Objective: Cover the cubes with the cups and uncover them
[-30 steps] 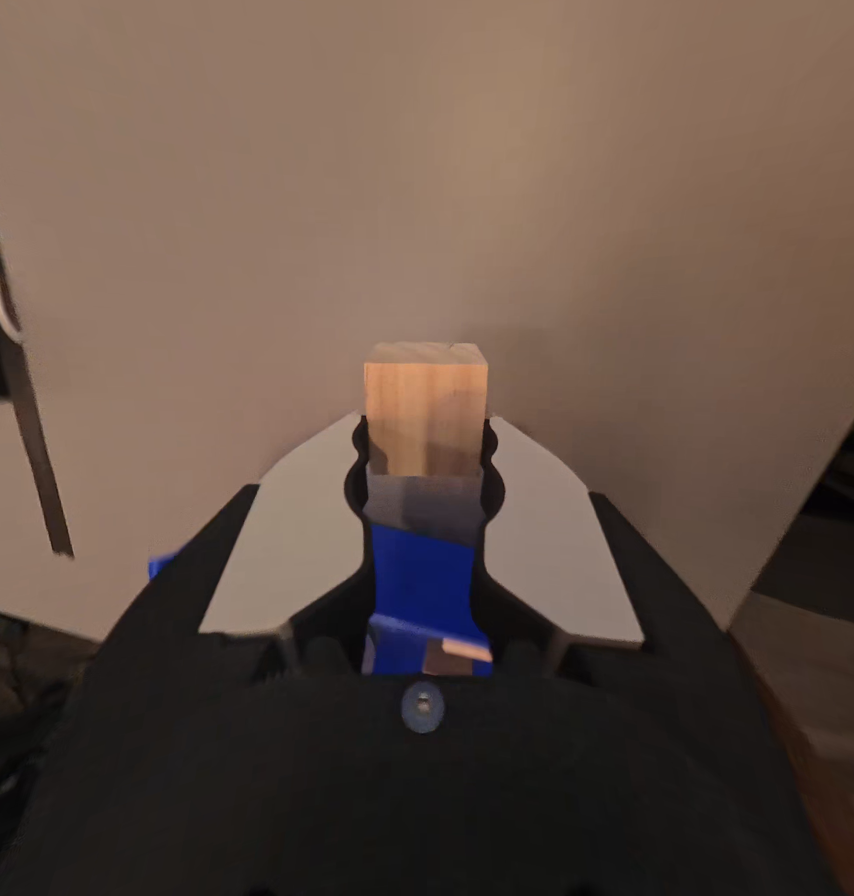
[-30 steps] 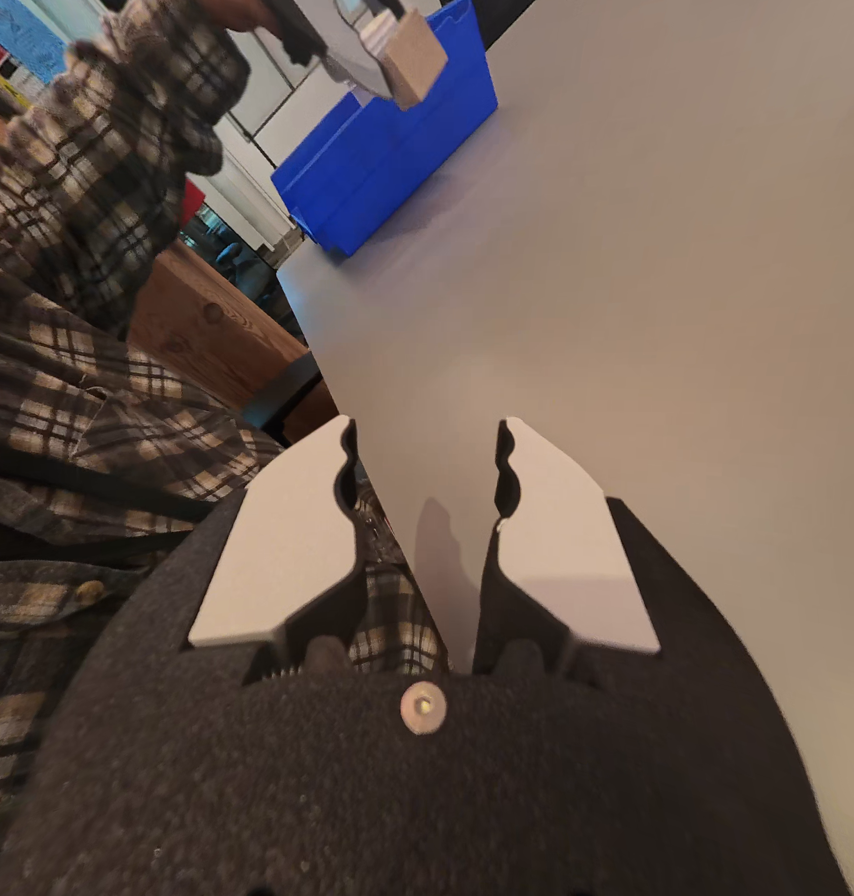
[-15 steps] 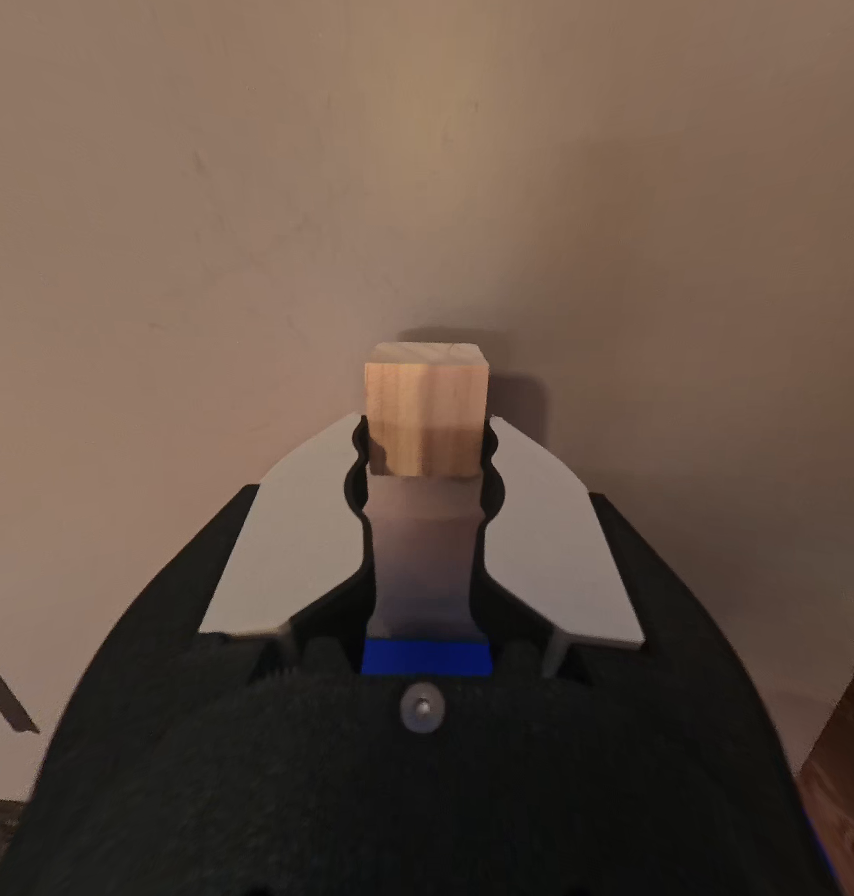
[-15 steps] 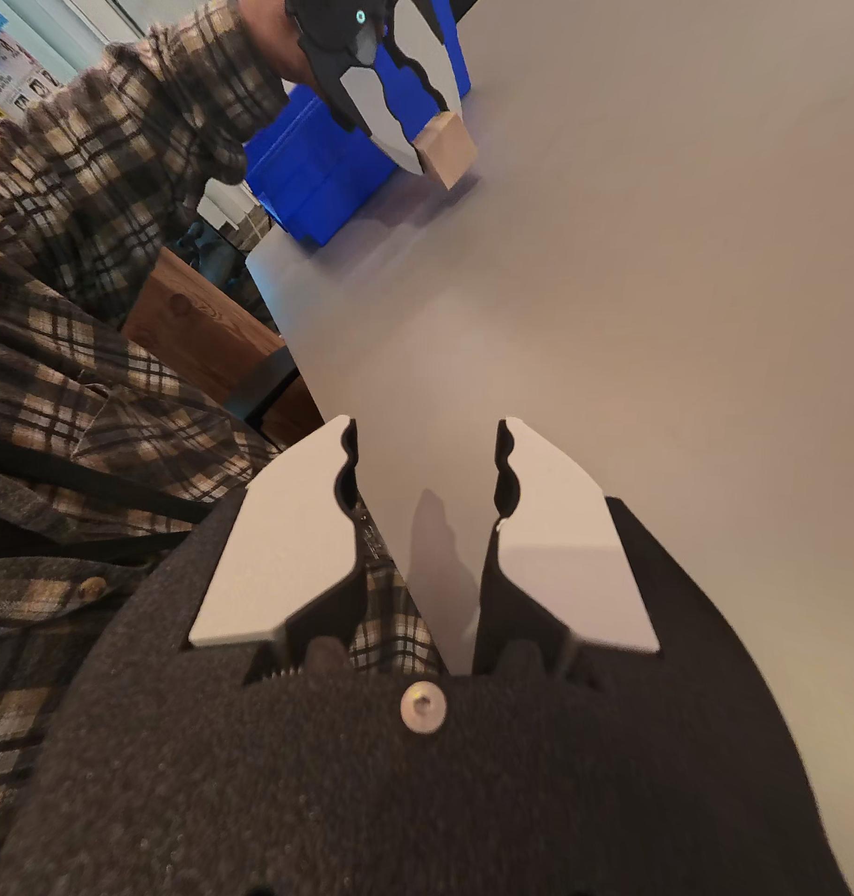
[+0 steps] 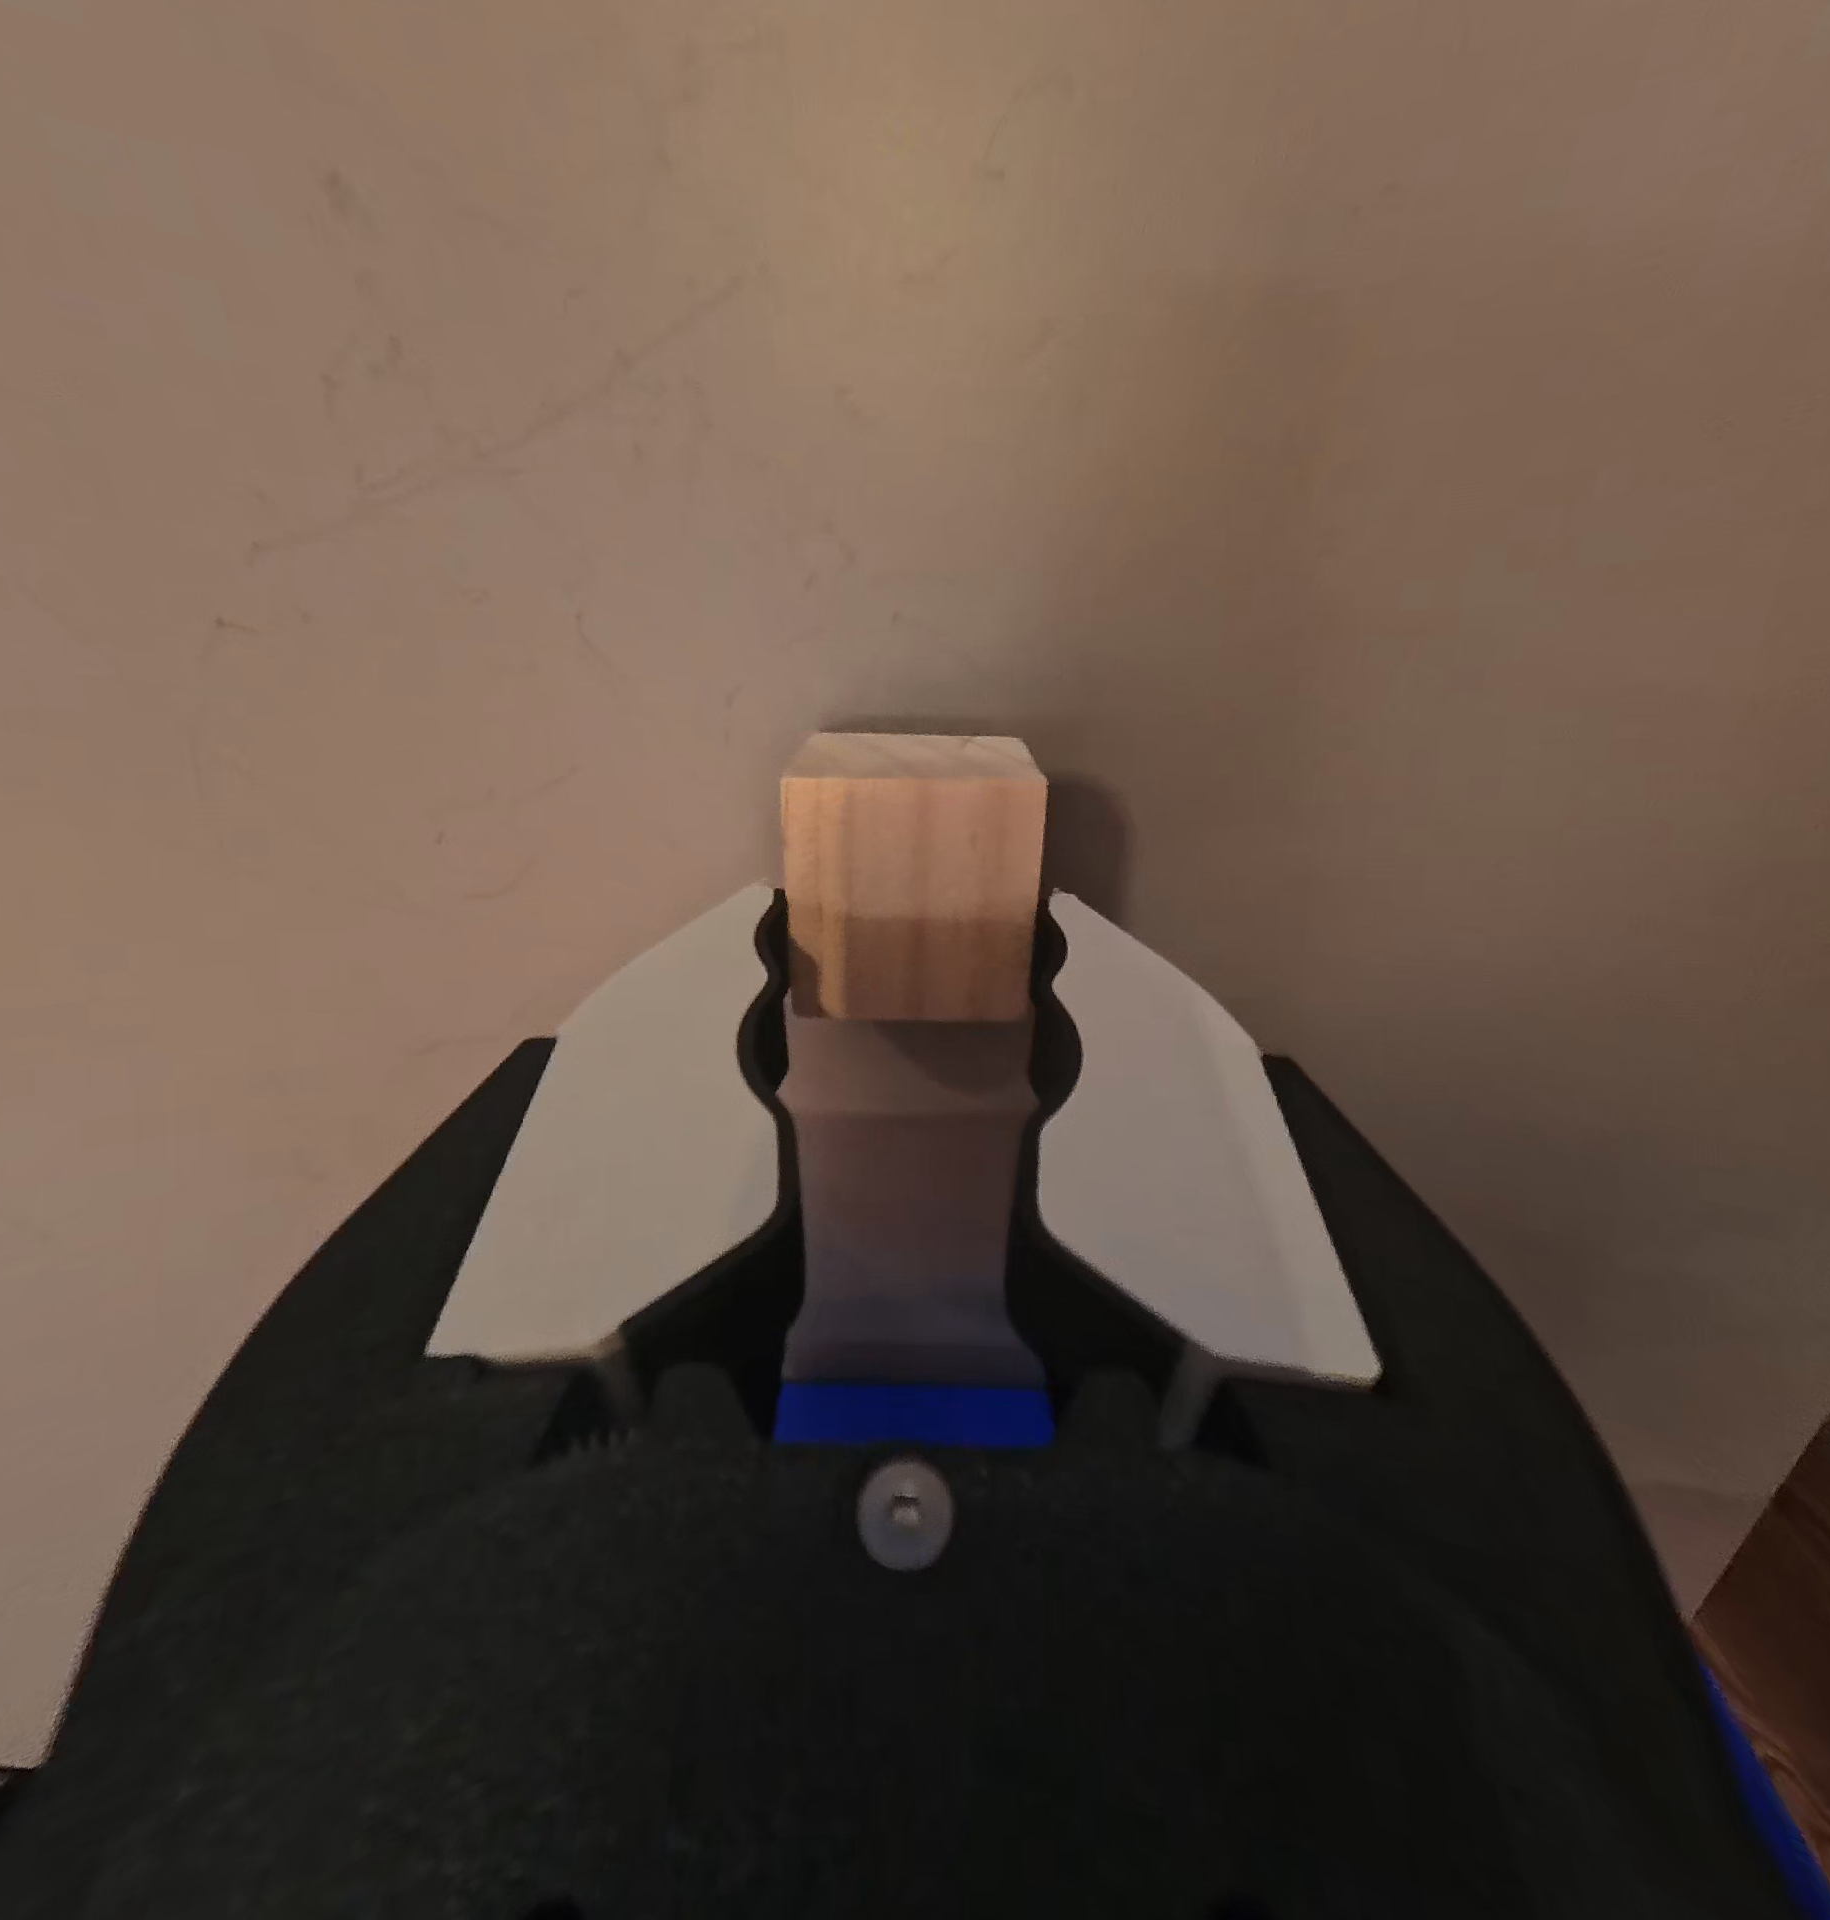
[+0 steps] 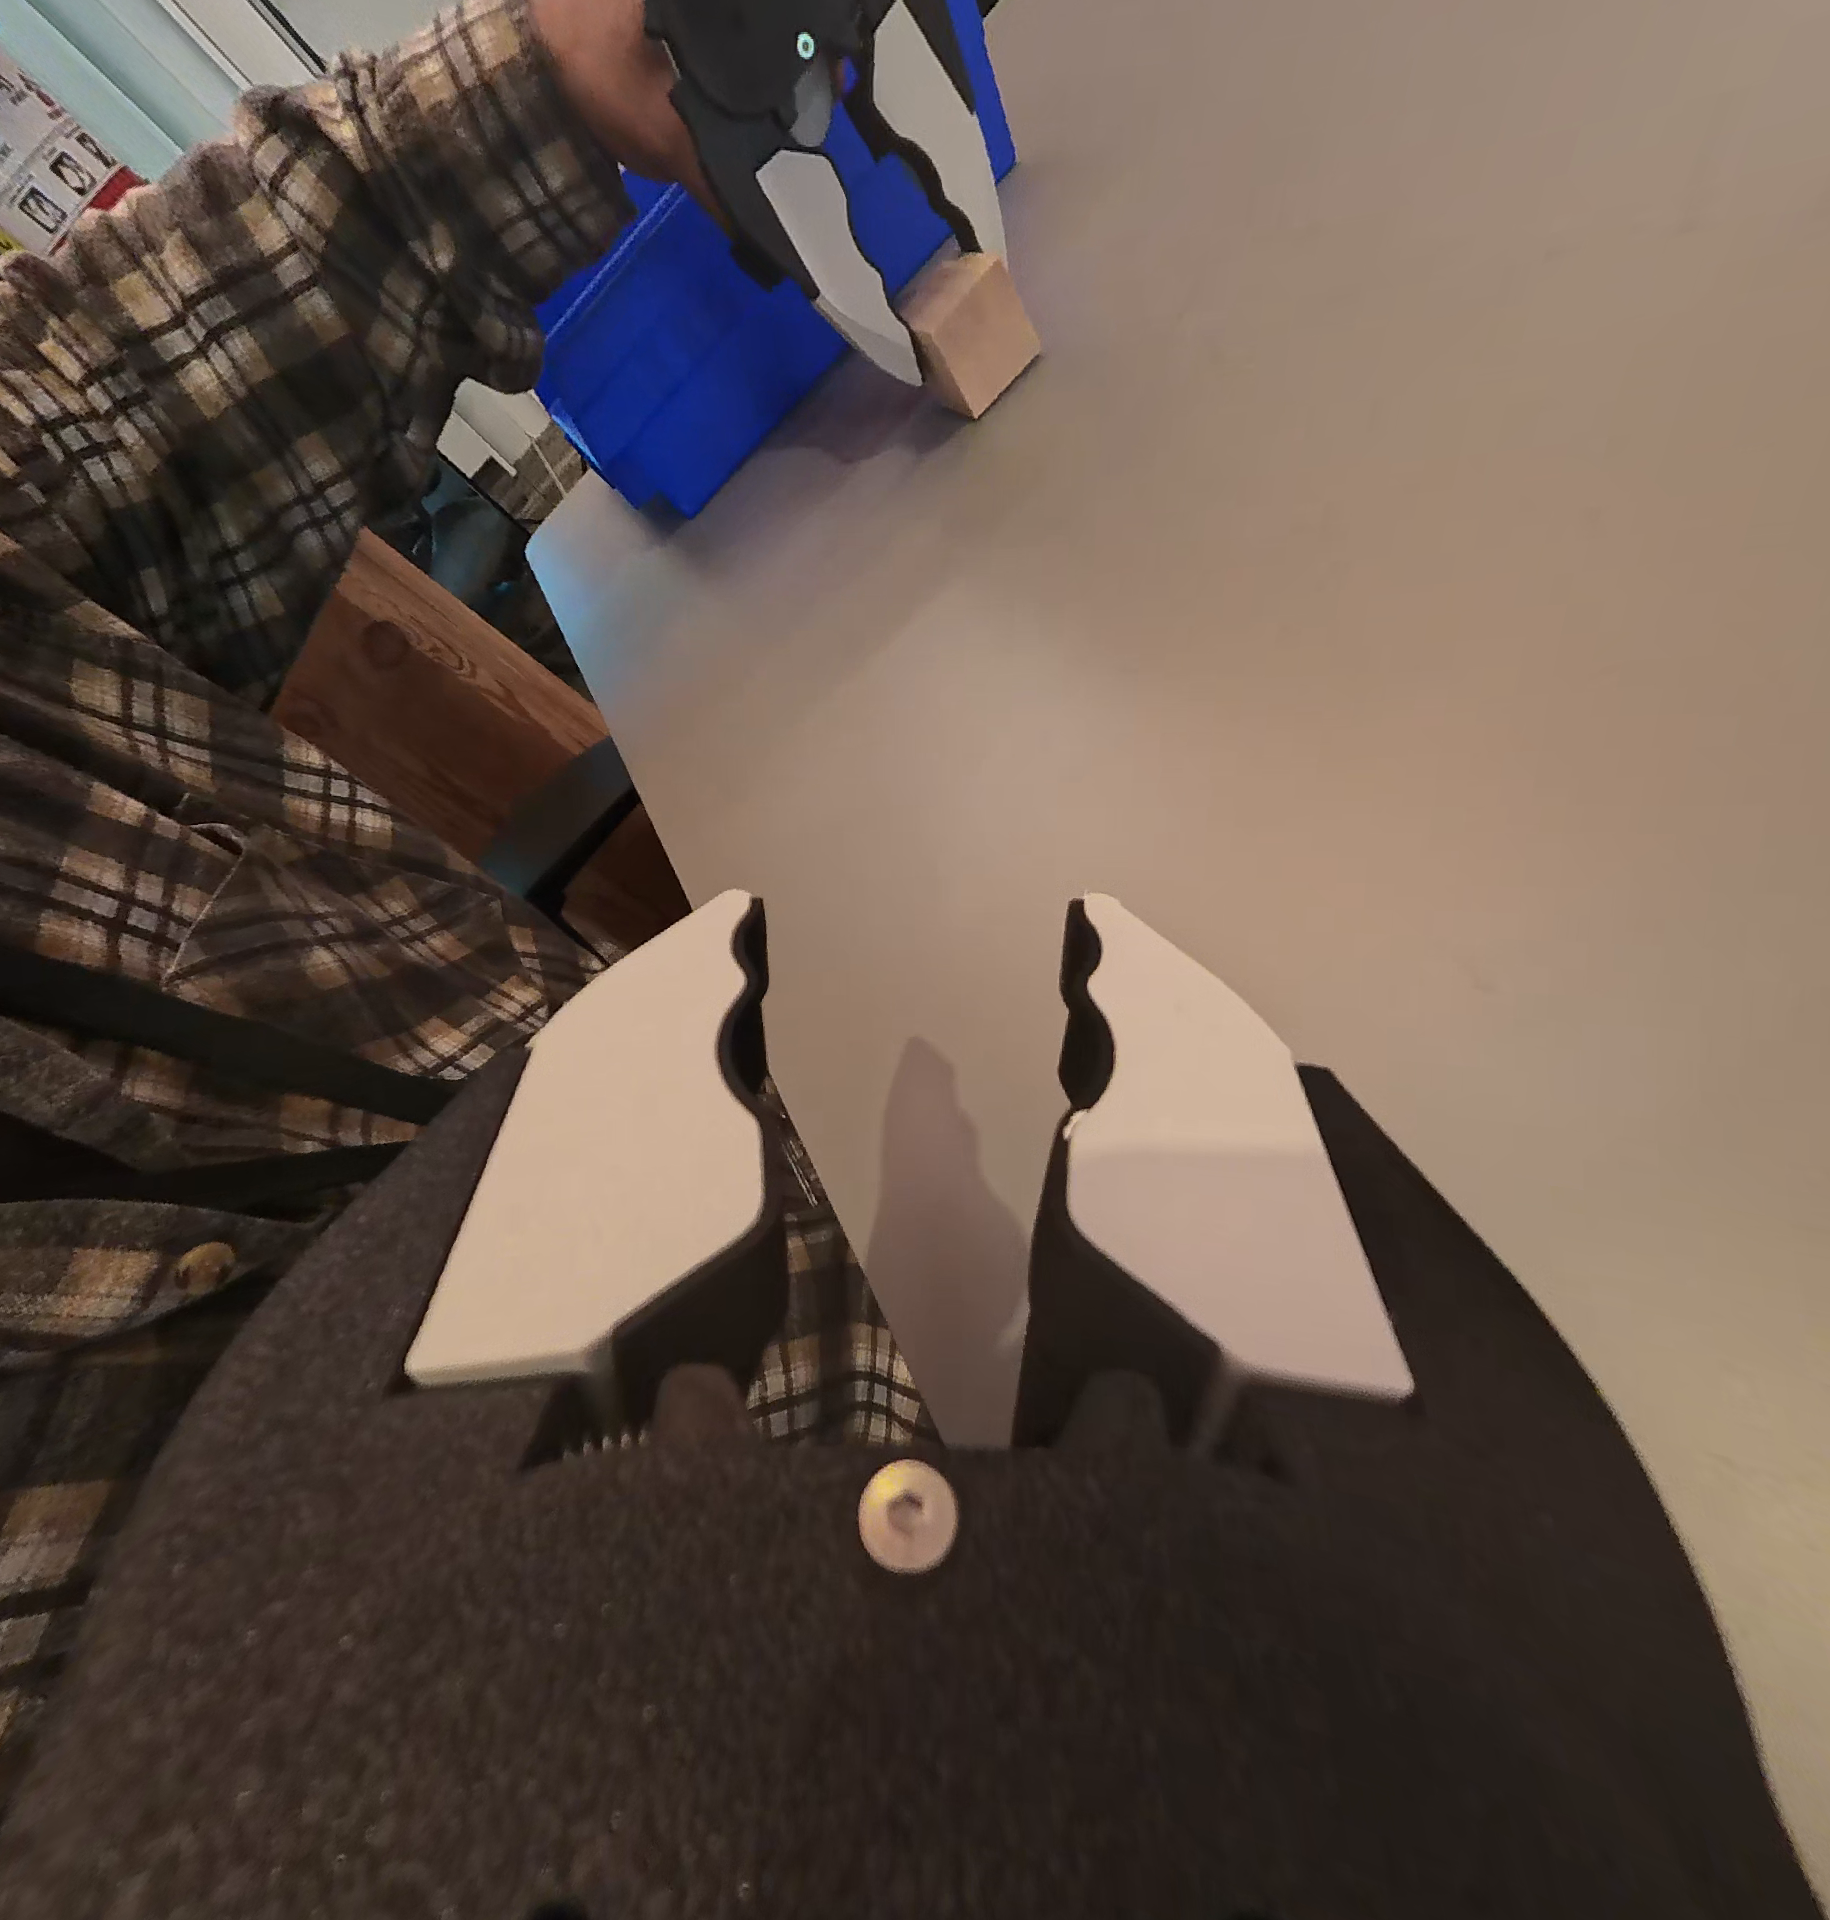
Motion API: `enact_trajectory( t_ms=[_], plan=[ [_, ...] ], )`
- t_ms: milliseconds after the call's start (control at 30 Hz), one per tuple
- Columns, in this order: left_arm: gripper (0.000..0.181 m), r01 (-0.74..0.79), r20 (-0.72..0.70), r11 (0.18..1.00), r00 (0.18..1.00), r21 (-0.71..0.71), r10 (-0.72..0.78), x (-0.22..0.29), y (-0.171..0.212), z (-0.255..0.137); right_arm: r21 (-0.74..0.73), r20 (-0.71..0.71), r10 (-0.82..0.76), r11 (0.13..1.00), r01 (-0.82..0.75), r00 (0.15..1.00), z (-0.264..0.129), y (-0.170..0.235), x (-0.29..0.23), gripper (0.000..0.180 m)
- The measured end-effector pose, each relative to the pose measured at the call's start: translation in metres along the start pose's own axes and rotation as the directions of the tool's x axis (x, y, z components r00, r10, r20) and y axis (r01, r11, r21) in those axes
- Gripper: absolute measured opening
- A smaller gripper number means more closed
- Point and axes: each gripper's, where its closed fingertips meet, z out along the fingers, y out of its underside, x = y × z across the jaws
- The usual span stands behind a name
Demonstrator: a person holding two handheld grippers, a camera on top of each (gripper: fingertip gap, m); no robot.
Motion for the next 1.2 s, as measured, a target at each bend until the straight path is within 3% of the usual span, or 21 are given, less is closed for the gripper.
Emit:
enact_trajectory(
  t_ms=[300, 467, 567, 667, 767, 867, 1033, 1200],
  plan=[
    [0.043, 0.035, -0.008, 0.999, 0.999, 0.021, -0.035, -0.003, 0.001, 0.001, -0.004, 0.003, 0.000, 1.000, 0.001, 1.000, 0.001, 0.000, 0.000, 0.054],
    [0.069, 0.064, 0.067, 0.998, 0.996, 0.017, -0.065, -0.012, 0.004, -0.008, -0.003, 0.010, -0.011, 1.000, 0.011, 1.000, 0.003, -0.001, -0.002, 0.056],
    [0.082, 0.090, 0.145, 0.995, 0.985, 0.038, -0.094, -0.016, 0.007, -0.039, -0.002, 0.022, -0.017, 1.000, 0.017, 1.000, 0.004, -0.002, -0.003, 0.056],
    [0.080, 0.164, 0.188, 0.972, 0.963, 0.169, -0.195, -0.012, 0.011, -0.099, 0.004, 0.036, -0.028, 1.000, 0.028, 0.999, 0.005, -0.003, -0.004, 0.056],
    [0.080, 0.269, 0.217, 0.934, 0.922, 0.237, -0.320, 0.003, 0.046, -0.150, 0.016, 0.060, -0.032, 0.999, 0.031, 0.998, 0.006, -0.004, -0.006, 0.056],
    [0.074, 0.385, 0.247, 0.897, 0.867, 0.215, -0.432, 0.024, 0.103, -0.164, 0.023, 0.091, -0.033, 0.999, 0.031, 0.995, 0.009, -0.005, -0.008, 0.056],
    [0.072, 0.571, 0.284, 0.809, 0.759, 0.141, -0.586, 0.048, 0.196, -0.133, 0.025, 0.133, -0.044, 0.999, 0.041, 0.990, 0.013, -0.006, -0.013, 0.056],
    [0.070, 0.584, 0.271, 0.807, 0.765, 0.089, -0.584, 0.053, 0.241, -0.102, 0.010, 0.118, -0.060, 0.998, 0.059, 0.991, 0.009, -0.004, -0.018, 0.056]
  ],
)
